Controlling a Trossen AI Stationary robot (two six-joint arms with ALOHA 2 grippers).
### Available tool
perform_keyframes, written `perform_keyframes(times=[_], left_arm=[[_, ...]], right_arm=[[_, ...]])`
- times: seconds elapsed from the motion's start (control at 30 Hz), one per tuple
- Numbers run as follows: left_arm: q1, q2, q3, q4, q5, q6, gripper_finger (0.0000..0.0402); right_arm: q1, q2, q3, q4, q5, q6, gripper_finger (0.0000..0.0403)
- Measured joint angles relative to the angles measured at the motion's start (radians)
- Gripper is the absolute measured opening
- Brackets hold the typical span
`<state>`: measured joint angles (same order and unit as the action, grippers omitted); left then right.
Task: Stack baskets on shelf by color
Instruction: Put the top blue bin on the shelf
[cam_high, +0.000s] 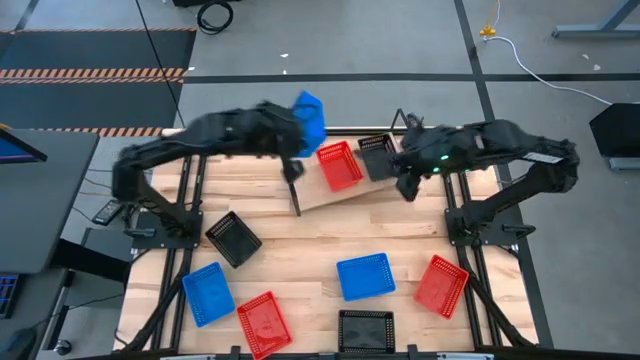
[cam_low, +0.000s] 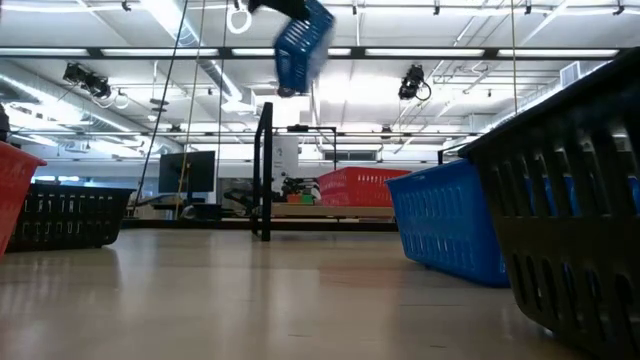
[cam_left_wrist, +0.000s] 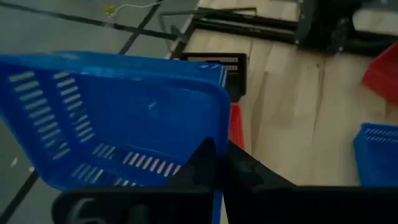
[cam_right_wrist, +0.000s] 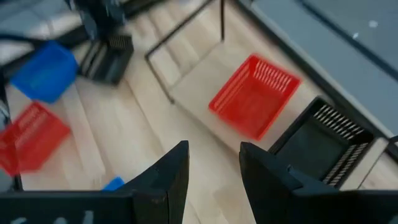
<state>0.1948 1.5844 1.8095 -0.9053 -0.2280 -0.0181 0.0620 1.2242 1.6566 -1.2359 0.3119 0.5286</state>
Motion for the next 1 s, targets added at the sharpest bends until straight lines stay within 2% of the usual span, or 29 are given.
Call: perform_keyframes(times=[0.23, 0.4, 0.77, 1.0], left_arm=[[-0.004, 0.213, -0.002, -0.061, 0.007, 0.014, 0.0013], [-0.004, 0.301, -0.002, -0.156, 0.013, 0.048, 0.0013], [-0.001, 0.333, -0.001, -0.199, 0.045, 0.023, 0.0013], [0.01, 0.365, 0.001, -0.203, 0.14, -0.032, 0.0013]], right_arm=[[0.0, -0.094, 0.007, -0.05, 0.013, 0.086, 0.0146], [0.0, -0.117, 0.007, -0.135, 0.011, 0.149, 0.0146], [0.0, -0.112, 0.007, -0.157, 0.013, 0.104, 0.0146], [0.0, -0.112, 0.007, -0.156, 0.038, 0.092, 0.0146]])
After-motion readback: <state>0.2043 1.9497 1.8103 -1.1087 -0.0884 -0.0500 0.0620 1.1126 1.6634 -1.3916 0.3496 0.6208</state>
